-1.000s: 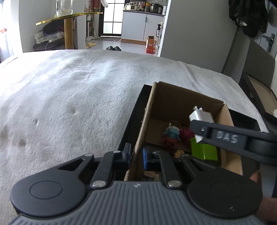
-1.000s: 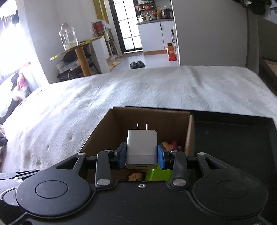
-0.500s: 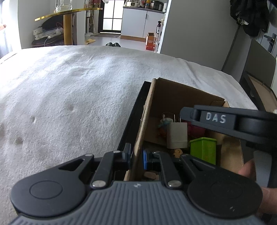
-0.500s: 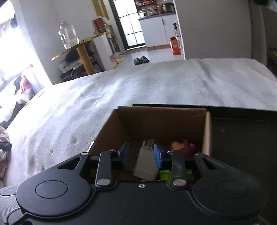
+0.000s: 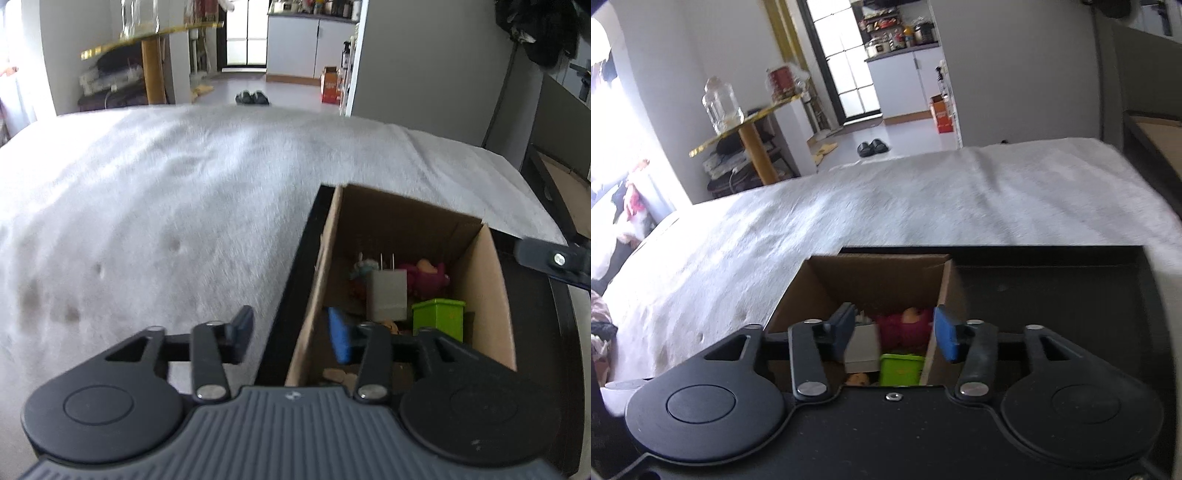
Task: Organize rigid objects
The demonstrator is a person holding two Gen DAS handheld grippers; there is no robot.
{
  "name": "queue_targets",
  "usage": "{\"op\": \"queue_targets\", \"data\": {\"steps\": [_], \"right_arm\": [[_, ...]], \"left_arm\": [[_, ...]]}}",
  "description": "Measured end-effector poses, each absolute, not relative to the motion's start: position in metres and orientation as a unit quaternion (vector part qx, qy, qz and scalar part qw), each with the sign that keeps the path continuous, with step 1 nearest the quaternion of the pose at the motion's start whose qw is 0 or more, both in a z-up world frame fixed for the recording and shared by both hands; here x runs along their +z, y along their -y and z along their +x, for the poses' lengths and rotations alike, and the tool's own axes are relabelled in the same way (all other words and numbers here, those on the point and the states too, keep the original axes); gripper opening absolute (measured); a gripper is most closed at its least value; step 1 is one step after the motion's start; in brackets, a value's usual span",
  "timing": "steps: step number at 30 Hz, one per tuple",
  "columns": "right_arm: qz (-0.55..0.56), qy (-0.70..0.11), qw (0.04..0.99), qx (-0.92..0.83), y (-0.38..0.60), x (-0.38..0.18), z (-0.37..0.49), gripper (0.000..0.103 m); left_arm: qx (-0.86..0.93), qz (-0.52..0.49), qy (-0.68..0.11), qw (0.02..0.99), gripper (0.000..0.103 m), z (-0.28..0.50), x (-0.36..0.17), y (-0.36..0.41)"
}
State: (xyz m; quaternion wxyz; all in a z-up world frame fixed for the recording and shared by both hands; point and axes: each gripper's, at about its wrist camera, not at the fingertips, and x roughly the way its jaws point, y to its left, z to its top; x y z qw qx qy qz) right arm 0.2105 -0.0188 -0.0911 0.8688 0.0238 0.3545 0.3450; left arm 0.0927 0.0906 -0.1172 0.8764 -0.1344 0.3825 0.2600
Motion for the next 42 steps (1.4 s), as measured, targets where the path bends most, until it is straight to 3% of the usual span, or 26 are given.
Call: {"op": "queue_targets", "data": {"steps": [5,11,20,27,42], "right_arm": [[0.029,-0.358,0.871,0.336,0.040,-0.081,0.212,0.066],[0.039,-0.357,0.875,0.326,0.066,-0.067,0.213,0.083],[0.042,-0.346,0.877,0.330,0.105,-0.046,0.200,0.096],[0.049,-0.338,0.878,0.336,0.134,-0.029,0.188,0.103],[0.048,-0.327,0.876,0.350,0.165,-0.003,0.162,0.103]], "left_arm": [[0.246,-0.123,-0.388,0.880,0.068,0.090,-0.096,-0.090],[0.218,-0.090,-0.394,0.888,0.074,0.085,-0.072,-0.077],[0.178,-0.064,-0.382,0.905,0.087,0.068,-0.034,-0.058],[0.147,-0.045,-0.374,0.914,0.093,0.052,-0.010,-0.053],[0.119,-0.073,-0.370,0.918,0.096,0.017,0.016,-0.046]]}}
